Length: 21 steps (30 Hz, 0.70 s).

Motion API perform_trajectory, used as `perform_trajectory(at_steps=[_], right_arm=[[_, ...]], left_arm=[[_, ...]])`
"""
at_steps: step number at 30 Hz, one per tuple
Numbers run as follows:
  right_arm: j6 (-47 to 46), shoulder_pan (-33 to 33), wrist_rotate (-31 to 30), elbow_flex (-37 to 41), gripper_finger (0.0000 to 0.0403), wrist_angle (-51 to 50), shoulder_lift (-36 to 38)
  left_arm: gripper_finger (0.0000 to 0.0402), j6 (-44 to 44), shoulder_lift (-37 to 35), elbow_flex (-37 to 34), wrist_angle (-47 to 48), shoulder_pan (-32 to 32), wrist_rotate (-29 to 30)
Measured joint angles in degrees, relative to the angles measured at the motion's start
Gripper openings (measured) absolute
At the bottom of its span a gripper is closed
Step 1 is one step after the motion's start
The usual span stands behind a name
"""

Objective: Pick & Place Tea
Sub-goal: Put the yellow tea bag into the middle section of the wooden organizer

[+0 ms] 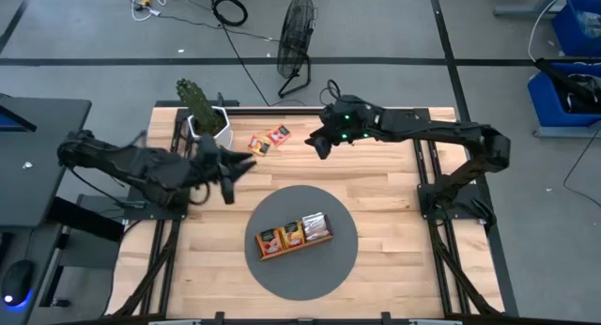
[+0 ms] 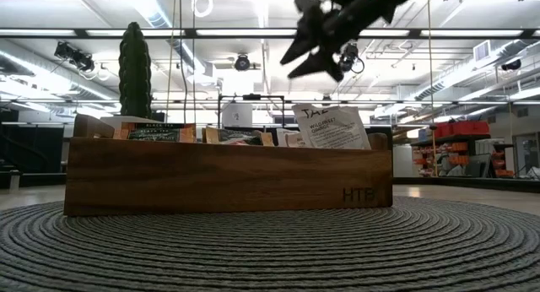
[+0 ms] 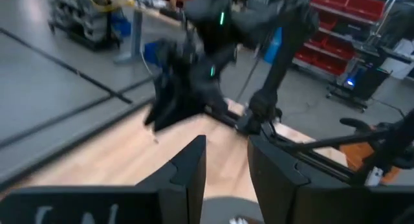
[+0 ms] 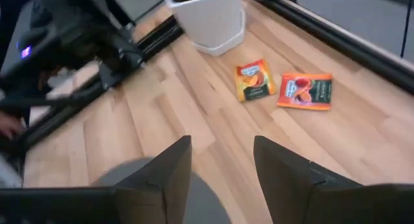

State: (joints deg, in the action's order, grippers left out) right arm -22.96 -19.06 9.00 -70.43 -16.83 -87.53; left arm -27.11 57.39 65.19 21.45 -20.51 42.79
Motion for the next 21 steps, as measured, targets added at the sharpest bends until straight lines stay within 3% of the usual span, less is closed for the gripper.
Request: perform_trajectory(at_steps=[6,10,15,21], right_arm=[[-1.0,-1.5,2.4,1.0,0.0174,6.4,-5.7],[-0.6,-1.7,2.0,1.0,0.0174,7.6,-6.4],[-0.4,-3.1,-1.2,1.0,0.0174,8.1,-6.0],[-1.0,-5.6,-1.0,1.0,0.0174,7.6,-6.0]], left_arm=[[0.0117,8.4,-5.5,0.0,1.5,2.5,0.0],[0.0117,8.5,-6.2,0.1,10.5,4.7,-0.1],[0.0117,9.3,-3.7,0.0,23.5,10.1,1.0],[0.0117,20.0,2.0,0.0,24.7,17.9,-2.6]])
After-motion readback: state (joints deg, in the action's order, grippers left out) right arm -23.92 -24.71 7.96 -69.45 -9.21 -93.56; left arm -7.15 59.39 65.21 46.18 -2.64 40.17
